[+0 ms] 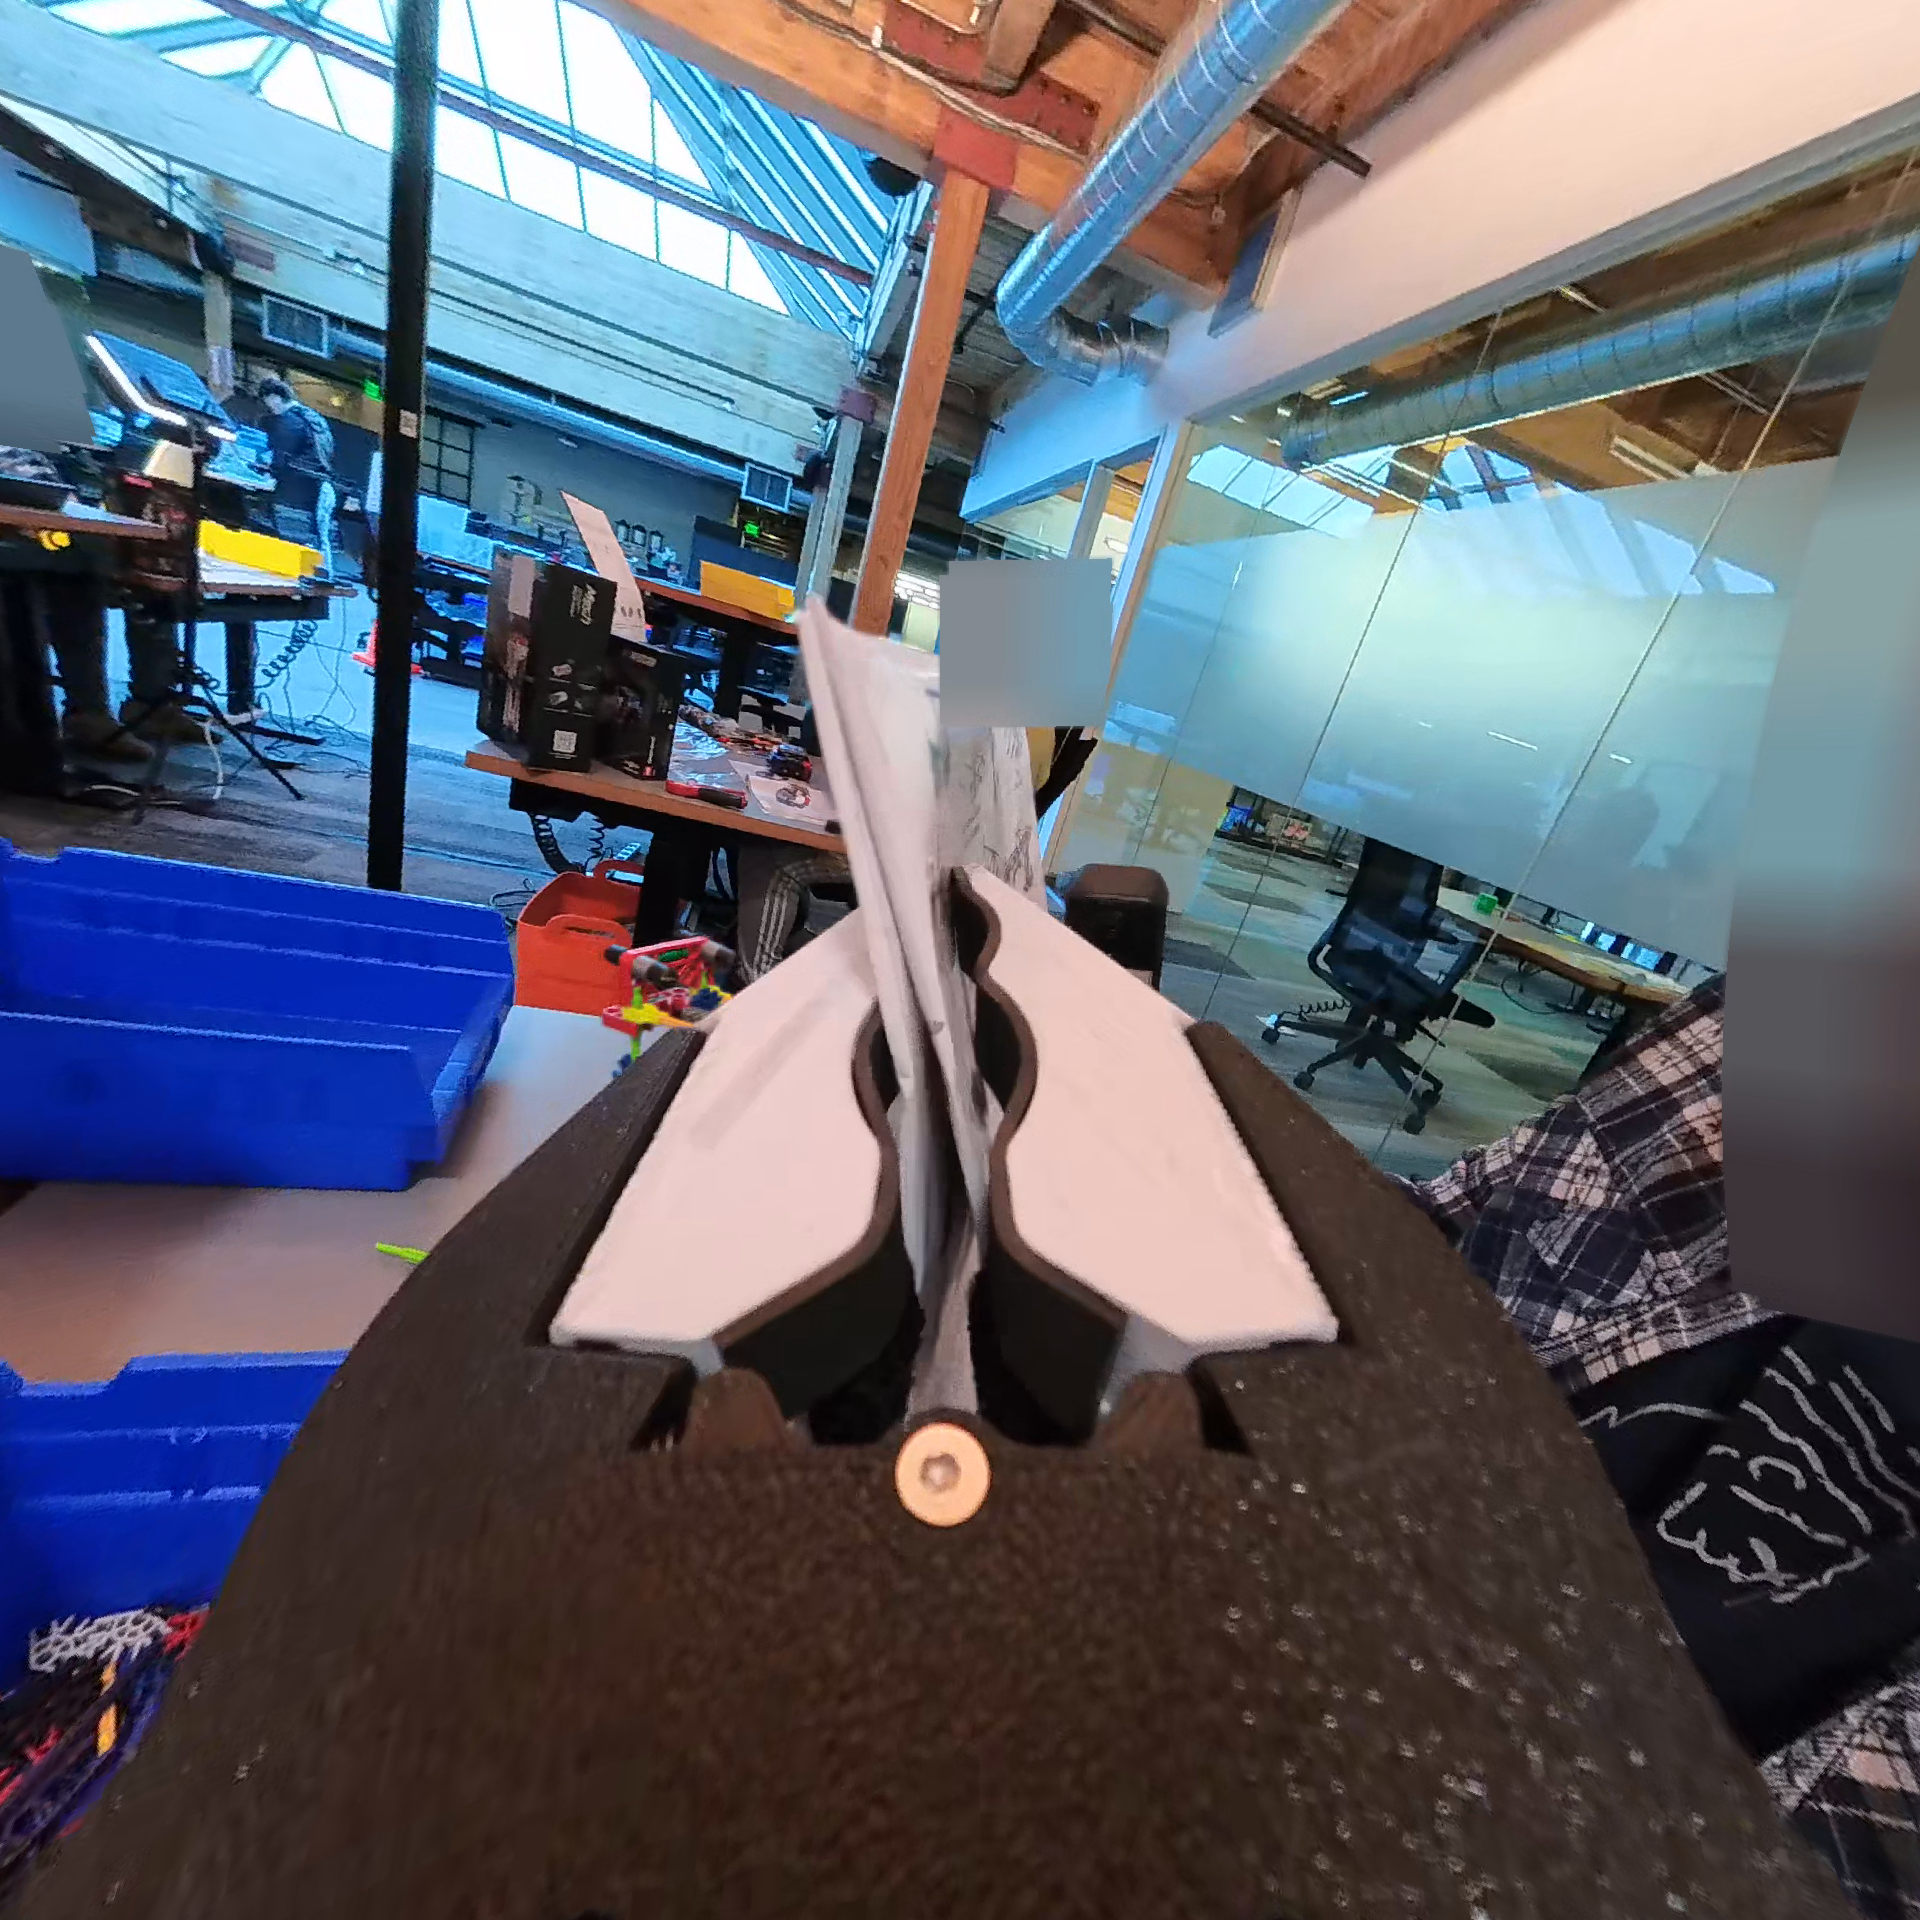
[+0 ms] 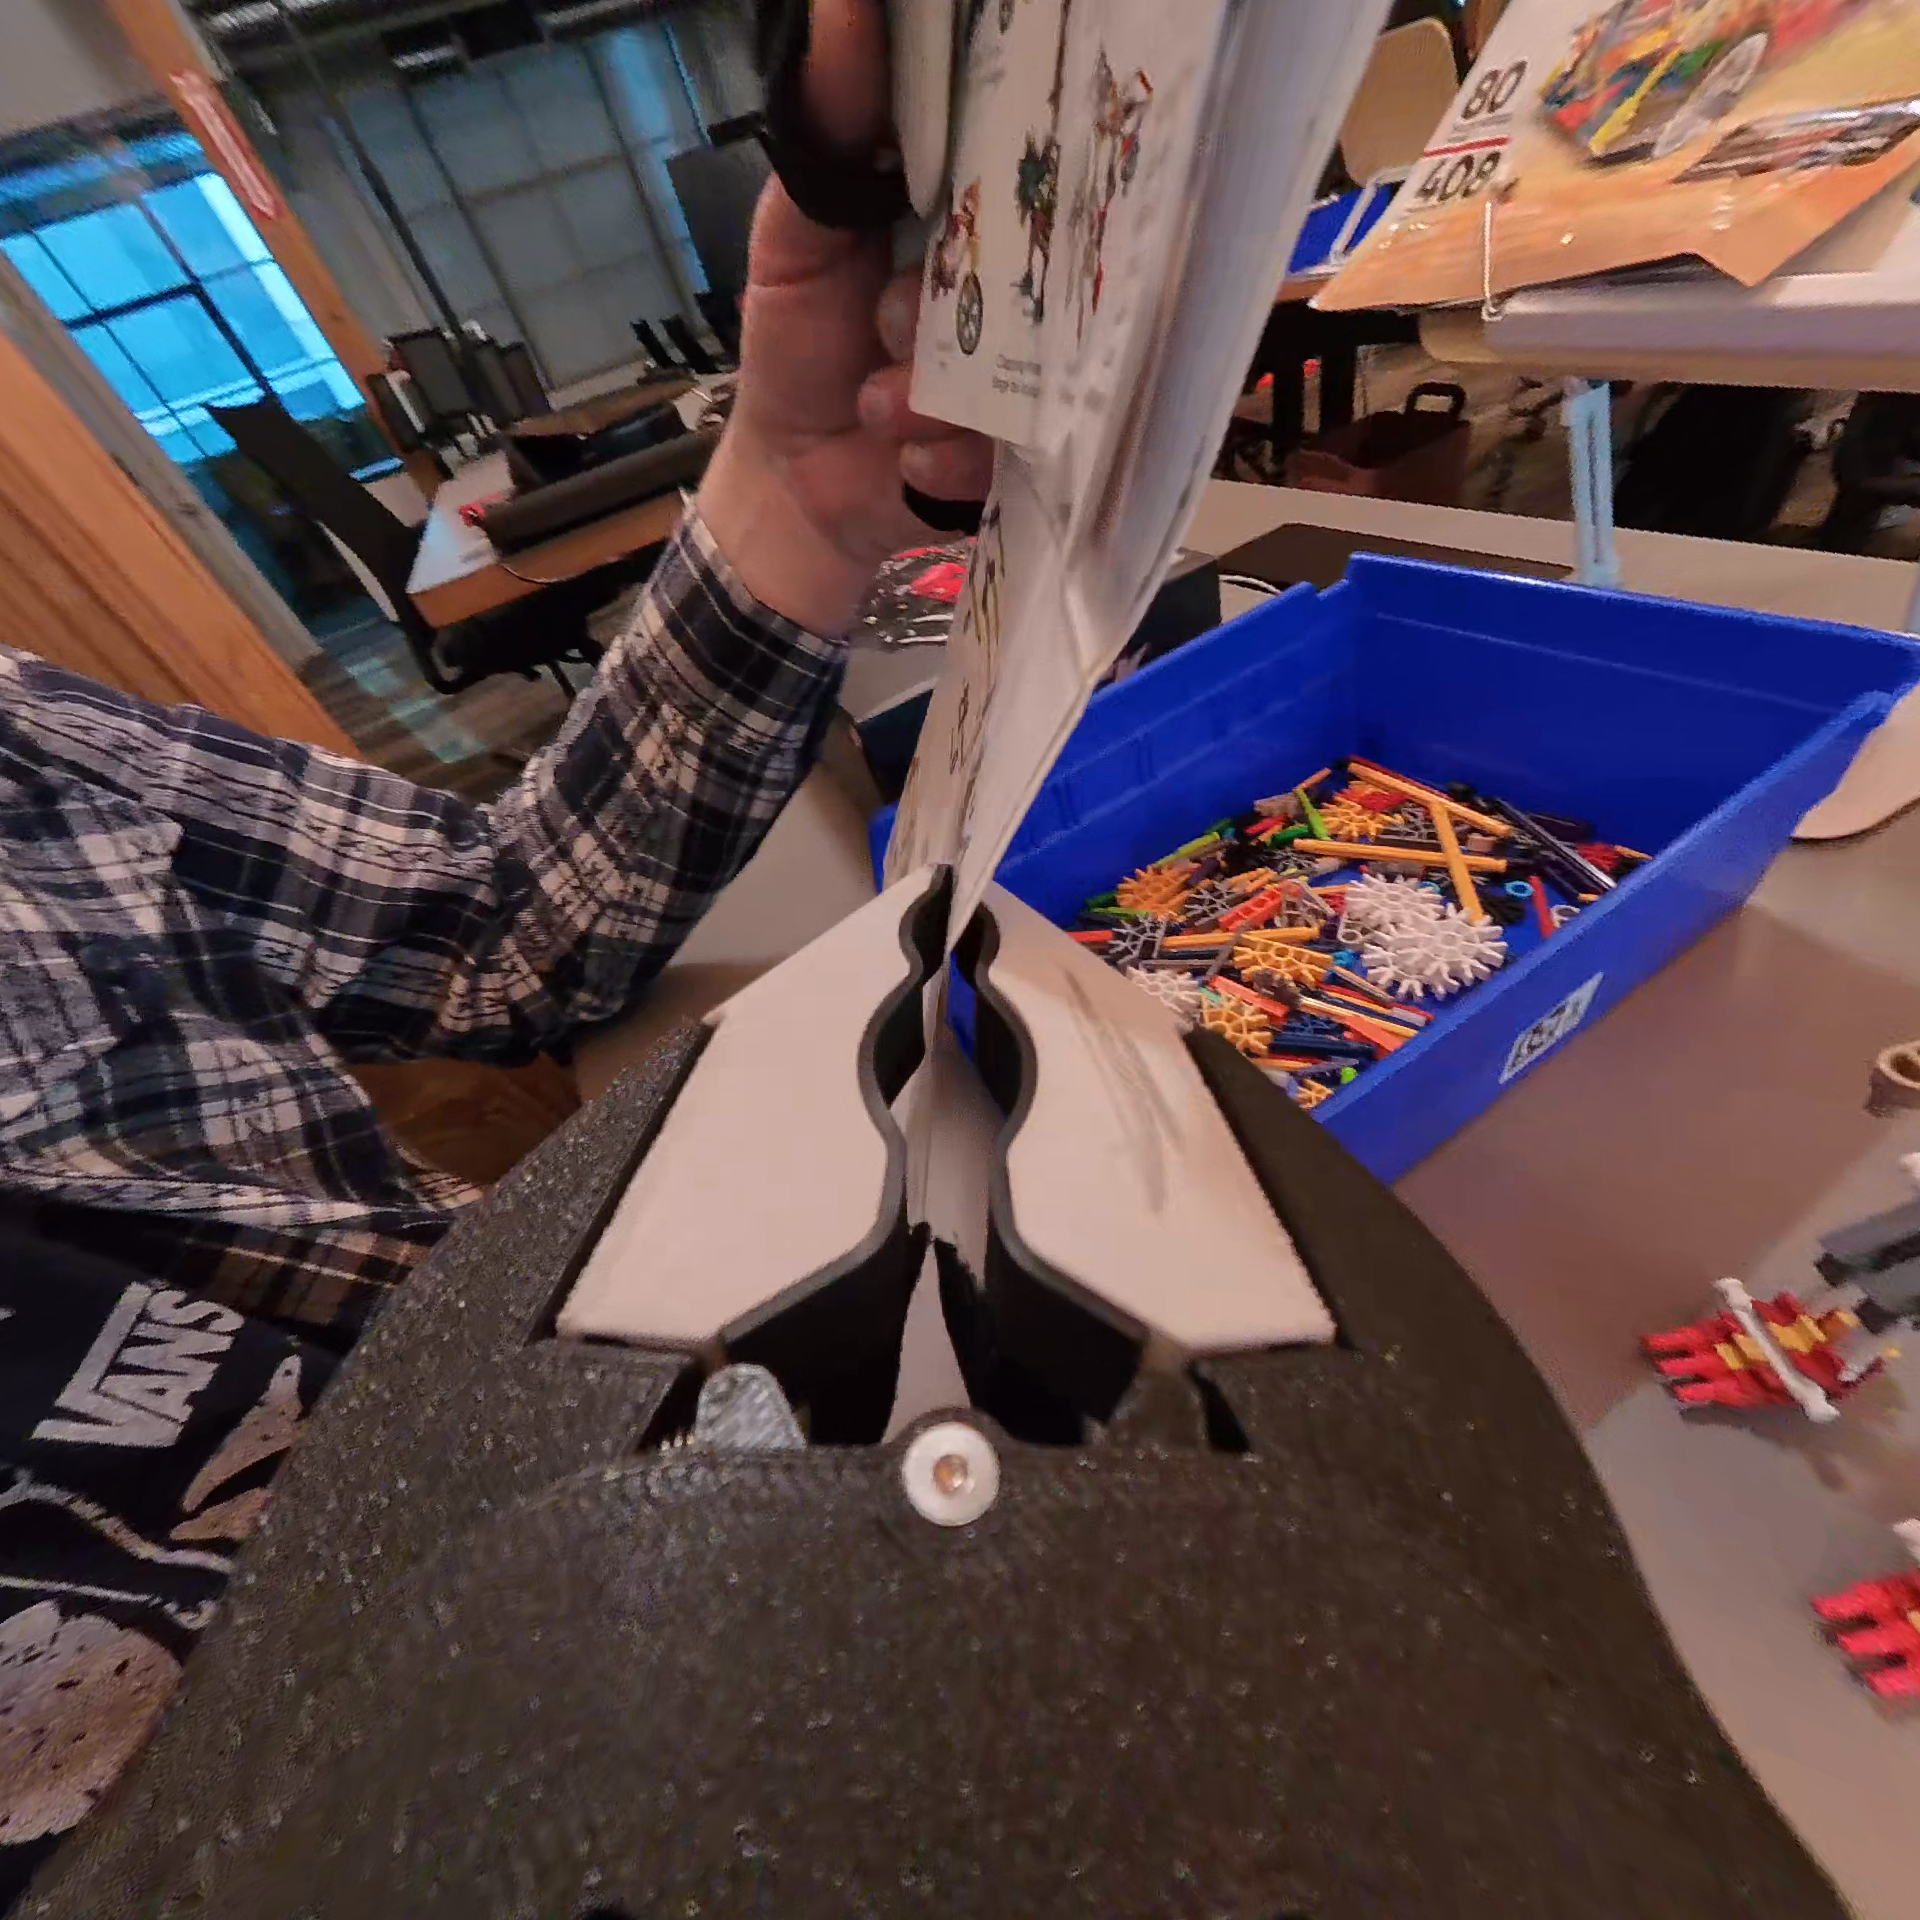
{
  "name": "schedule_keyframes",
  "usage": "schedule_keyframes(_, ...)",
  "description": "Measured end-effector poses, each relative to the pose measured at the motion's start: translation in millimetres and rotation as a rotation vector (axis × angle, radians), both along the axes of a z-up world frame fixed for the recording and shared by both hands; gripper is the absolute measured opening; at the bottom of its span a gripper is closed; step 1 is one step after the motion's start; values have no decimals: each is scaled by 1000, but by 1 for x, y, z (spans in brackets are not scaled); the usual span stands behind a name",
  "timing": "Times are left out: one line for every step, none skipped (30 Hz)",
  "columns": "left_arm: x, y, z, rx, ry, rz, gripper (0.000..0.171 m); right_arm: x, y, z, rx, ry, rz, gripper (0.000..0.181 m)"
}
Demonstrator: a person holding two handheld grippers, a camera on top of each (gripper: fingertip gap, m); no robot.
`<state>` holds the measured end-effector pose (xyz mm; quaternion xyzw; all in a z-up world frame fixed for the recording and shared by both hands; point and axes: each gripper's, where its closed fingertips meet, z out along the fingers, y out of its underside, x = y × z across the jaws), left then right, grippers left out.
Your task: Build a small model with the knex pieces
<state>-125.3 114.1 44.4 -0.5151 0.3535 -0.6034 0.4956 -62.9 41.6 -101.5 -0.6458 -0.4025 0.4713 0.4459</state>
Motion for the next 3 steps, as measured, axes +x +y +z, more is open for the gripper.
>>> schedule_keyframes(-1, 2, -1, -5, 4, 9, 0, 1, -2, 2, -2, 13, 14, 0)
schedule_keyframes(-1, 5, -3, -4, 15, 21, 0, 1, -5, 5, -5, 27, 29, 0)
schedule_keyframes(-2, 7, -6, -2, 29, 35, 1, 2, -7, 7, -8, 41, 47, 0)
